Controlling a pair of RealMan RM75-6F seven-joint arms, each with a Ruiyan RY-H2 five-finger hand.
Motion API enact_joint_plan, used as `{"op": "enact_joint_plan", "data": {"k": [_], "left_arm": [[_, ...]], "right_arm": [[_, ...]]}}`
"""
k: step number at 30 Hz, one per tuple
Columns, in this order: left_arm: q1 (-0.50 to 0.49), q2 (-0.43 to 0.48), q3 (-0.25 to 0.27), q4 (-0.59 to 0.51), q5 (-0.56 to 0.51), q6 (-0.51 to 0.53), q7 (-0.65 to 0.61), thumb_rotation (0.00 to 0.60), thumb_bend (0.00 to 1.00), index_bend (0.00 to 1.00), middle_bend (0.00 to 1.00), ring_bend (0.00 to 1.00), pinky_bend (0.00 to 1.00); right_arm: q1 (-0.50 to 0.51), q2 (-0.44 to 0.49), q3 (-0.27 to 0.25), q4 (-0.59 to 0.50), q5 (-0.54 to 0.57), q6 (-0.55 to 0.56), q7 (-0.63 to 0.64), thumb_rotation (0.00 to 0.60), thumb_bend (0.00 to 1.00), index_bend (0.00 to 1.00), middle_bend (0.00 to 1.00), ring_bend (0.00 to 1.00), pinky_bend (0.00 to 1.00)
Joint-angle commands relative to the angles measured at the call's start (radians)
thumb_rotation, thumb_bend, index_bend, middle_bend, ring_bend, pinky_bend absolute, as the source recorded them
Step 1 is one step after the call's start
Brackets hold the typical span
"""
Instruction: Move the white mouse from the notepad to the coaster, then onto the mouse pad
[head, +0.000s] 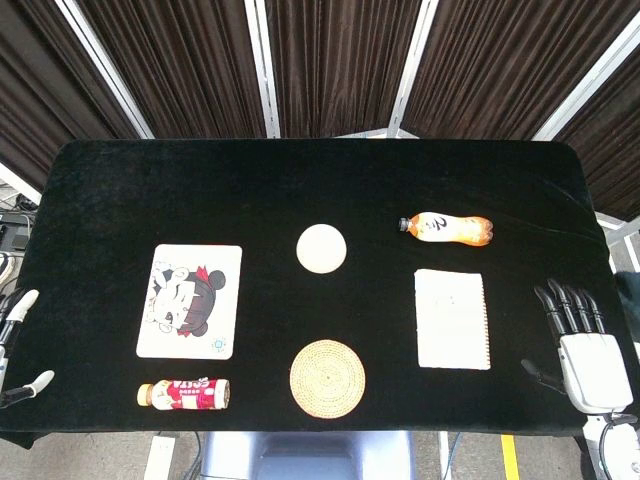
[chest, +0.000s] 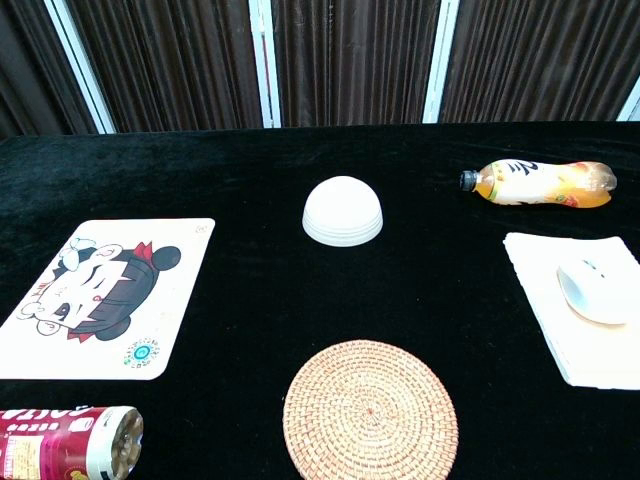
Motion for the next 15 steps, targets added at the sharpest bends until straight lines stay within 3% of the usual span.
{"op": "enact_joint_plan", "data": {"k": [1, 8, 12, 15], "left_arm": [[-0.001, 0.000, 0.000, 0.000, -0.005, -0.005, 0.003, 0.600, 0.00, 0.00, 0.00, 0.00, 0.00], [-0.002, -0.001, -0.006, -0.005, -0.015, -0.007, 0.008, 0.600, 0.00, 0.00, 0.00, 0.00, 0.00], [-0.010, -0.001, -0.019, -0.006, -0.039, -0.017, 0.010, 0.600, 0.00, 0.00, 0.00, 0.00, 0.00], [-0.016, -0.005, -0.029, -0.003, -0.058, -0.022, 0.018, 0.600, 0.00, 0.00, 0.00, 0.00, 0.00]], "right_arm": [[0.003, -0.001, -0.003, 0.005, -0.001, -0.009, 0.002, 0.600, 0.00, 0.00, 0.00, 0.00, 0.00], [0.050, -0.005, -0.021, 0.055, -0.012, -0.105, 0.033, 0.600, 0.00, 0.00, 0.00, 0.00, 0.00], [0.148, -0.001, -0.036, 0.182, -0.090, -0.228, 0.128, 0.600, 0.00, 0.02, 0.01, 0.00, 0.00], [0.216, -0.015, -0.052, 0.305, -0.190, -0.256, 0.237, 0.600, 0.00, 0.07, 0.08, 0.00, 0.00]]}}
